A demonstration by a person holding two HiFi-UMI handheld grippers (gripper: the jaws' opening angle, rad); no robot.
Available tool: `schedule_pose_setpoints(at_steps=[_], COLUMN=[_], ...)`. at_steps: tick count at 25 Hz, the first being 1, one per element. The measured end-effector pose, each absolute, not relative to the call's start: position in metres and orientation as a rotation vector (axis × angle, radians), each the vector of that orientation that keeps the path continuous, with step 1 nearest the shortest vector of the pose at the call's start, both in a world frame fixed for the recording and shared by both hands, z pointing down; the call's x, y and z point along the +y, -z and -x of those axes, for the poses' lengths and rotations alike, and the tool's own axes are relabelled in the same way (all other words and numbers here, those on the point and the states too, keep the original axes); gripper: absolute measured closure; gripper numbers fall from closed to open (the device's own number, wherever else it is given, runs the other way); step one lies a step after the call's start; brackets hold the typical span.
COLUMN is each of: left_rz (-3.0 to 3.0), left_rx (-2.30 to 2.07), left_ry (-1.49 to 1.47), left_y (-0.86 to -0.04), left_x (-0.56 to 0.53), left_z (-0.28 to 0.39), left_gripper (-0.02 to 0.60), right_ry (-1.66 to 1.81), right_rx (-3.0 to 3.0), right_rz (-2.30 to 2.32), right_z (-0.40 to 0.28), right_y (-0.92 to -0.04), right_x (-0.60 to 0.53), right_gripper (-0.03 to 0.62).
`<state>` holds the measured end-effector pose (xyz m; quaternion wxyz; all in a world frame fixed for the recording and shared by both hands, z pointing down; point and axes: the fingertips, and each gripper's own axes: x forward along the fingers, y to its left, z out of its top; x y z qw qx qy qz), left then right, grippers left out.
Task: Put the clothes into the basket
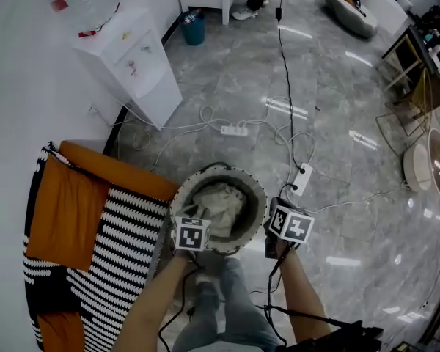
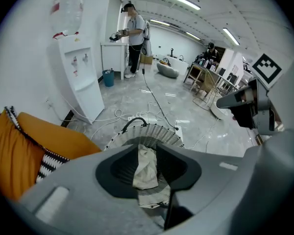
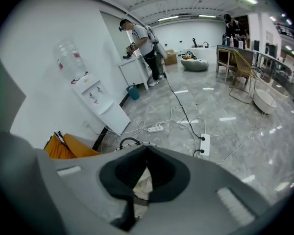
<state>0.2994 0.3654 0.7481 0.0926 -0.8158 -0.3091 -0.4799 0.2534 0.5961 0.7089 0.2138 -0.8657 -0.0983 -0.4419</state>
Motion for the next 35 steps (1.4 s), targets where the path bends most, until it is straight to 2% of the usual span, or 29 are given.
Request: schedule_pose_setpoints(at_steps=[10,23,35], left_rz=[2.728,2.892,2.972], left_rx=[-0.756,-0.774,-0.760], left_ry=[1.242,0.787,0.603], left_y=[-0.654,-0.492,-0.431], left_x=[0.315,0.283,0.257], left_z=[-0.314,-0.308,-0.294], left_gripper=[0.519,0.572,0.574], right_ry=[1.168,0.916,0.715], right_rx=[-0.221,-0.227,-0.303], right_rz=[2.481,2.624,2.661], right_z=[-0.241,-0.215,-0.184], right_y=[-0.653,-0.528,-0.460], right_x=[0.572,0.542,0.534], right_gripper=[0.591,0.591,0.591])
